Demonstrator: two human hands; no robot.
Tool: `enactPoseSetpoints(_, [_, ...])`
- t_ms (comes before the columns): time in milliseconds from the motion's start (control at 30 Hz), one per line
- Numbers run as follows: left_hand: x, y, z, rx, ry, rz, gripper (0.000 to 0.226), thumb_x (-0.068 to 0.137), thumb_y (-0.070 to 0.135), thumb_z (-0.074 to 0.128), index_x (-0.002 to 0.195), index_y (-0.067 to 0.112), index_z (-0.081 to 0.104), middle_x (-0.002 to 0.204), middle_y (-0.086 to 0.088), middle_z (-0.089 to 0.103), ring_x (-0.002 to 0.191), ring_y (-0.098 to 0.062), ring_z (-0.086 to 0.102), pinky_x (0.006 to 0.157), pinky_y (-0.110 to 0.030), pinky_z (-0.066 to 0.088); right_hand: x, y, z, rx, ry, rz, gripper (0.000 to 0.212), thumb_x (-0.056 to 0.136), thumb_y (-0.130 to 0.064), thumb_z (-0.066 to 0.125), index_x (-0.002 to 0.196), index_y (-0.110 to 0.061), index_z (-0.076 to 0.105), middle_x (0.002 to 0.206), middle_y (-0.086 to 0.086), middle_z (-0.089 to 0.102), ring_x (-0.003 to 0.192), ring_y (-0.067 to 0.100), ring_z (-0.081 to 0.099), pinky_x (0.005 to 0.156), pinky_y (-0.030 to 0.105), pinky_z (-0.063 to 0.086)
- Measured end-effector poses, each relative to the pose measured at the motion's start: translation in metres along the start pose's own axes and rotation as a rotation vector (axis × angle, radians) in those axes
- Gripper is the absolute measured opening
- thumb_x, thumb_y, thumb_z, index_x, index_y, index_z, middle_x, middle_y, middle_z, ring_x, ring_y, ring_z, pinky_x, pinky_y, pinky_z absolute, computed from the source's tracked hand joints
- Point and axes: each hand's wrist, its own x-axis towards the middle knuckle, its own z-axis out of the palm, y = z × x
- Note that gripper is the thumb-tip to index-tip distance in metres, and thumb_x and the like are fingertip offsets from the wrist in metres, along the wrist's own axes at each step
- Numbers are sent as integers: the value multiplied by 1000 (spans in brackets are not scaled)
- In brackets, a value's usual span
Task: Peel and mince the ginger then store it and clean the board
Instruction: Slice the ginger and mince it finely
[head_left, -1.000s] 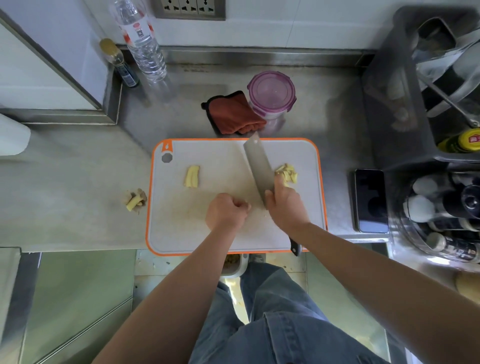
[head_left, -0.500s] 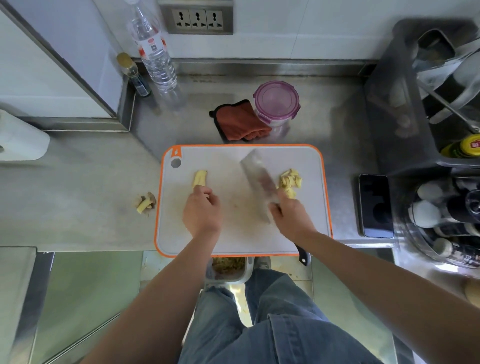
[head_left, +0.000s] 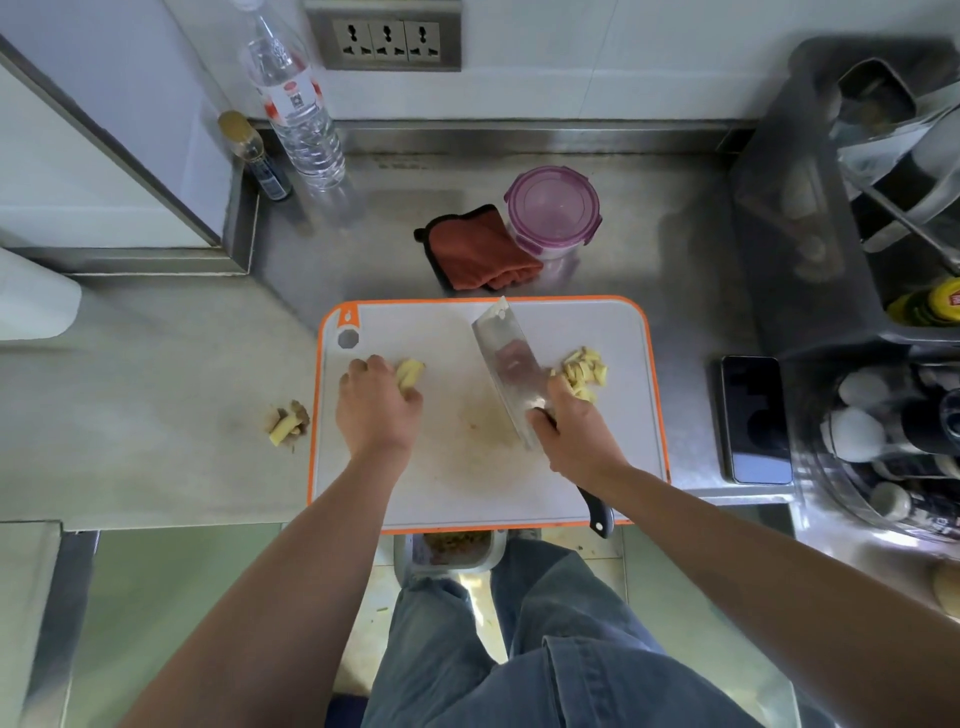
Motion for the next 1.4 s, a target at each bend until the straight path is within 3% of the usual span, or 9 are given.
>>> enactPoseSetpoints(100, [-7, -2, 0, 26, -54, 146, 30, 78, 23, 68, 104, 11, 62, 101, -10, 57, 97, -28, 54, 72, -37, 46, 0, -3, -1, -14, -3, -6, 26, 100, -20, 39, 125, -14, 36, 66, 2, 54, 54, 18, 58, 47, 36, 53])
enactPoseSetpoints(200, [-25, 2, 3, 31, -118, 324, 30, 76, 27, 70, 104, 16, 64, 101, -4, 57, 99, -24, 54, 74, -35, 47, -3, -5, -2, -45, -17, -40, 26, 100, -20, 38, 126, -16, 37, 65, 0, 55, 51, 14, 55, 41, 21, 43])
enactPoseSetpoints(300, [-47, 18, 12, 80, -188, 470, 33, 80, 30, 68, 111, 20, 62, 107, 0, 55, 102, -18, 52, 79, -30, 47, -5, -4, -2, -129, -13, -59, 23, 99, -22, 39, 121, -13, 39, 65, 4, 56, 52, 16, 53, 44, 27, 40])
enactPoseSetpoints(400, [-62, 30, 22, 67, -190, 466, 32, 82, 28, 68, 112, 22, 61, 109, 2, 53, 101, -16, 51, 79, -26, 46, -11, -3, -2, -246, -31, -68, 25, 100, -25, 37, 122, -12, 38, 69, 5, 55, 60, 23, 55, 54, 39, 47])
enactPoseSetpoints(600, [-67, 25, 22, -12, -176, 421, 30, 82, 33, 70, 110, 24, 60, 106, 3, 53, 101, -16, 50, 77, -28, 48, -18, -3, -1, -304, -16, -53, 18, 99, -27, 35, 113, -15, 39, 75, 7, 57, 66, 26, 57, 61, 41, 51])
enactPoseSetpoints(800, [-69, 26, 21, 1, -145, 429, 30, 84, 34, 68, 111, 21, 61, 109, 0, 52, 102, -17, 50, 75, -27, 48, -24, -3, -2, -298, 61, -83, 14, 99, -24, 35, 106, -14, 40, 71, 8, 56, 61, 28, 53, 53, 33, 38])
enactPoseSetpoints(1000, [-73, 27, 25, 0, -114, 537, 21, 88, 23, 63, 109, 18, 69, 106, 1, 58, 96, -17, 53, 79, -27, 47, -29, -8, 3, -353, 5, -71, 17, 100, -24, 33, 111, -13, 39, 74, 8, 55, 66, 27, 54, 57, 36, 44])
enactPoseSetpoints(1167, [-70, 28, 30, -10, -116, 545, 19, 89, 14, 60, 102, 15, 74, 95, -3, 62, 89, -21, 52, 70, -27, 44, -30, -8, 6, -439, -18, -44, 18, 100, -25, 34, 115, -15, 35, 73, 5, 53, 65, 26, 56, 60, 39, 51])
enactPoseSetpoints(1400, [-66, 25, 38, 6, -129, 562, 6, 77, 6, 72, 81, 8, 76, 79, -5, 64, 79, -25, 55, 58, -33, 51, -28, -16, 14, -547, -58, -52, 16, 96, -10, 37, 111, -12, 33, 69, 2, 45, 59, 24, 47, 57, 33, 38])
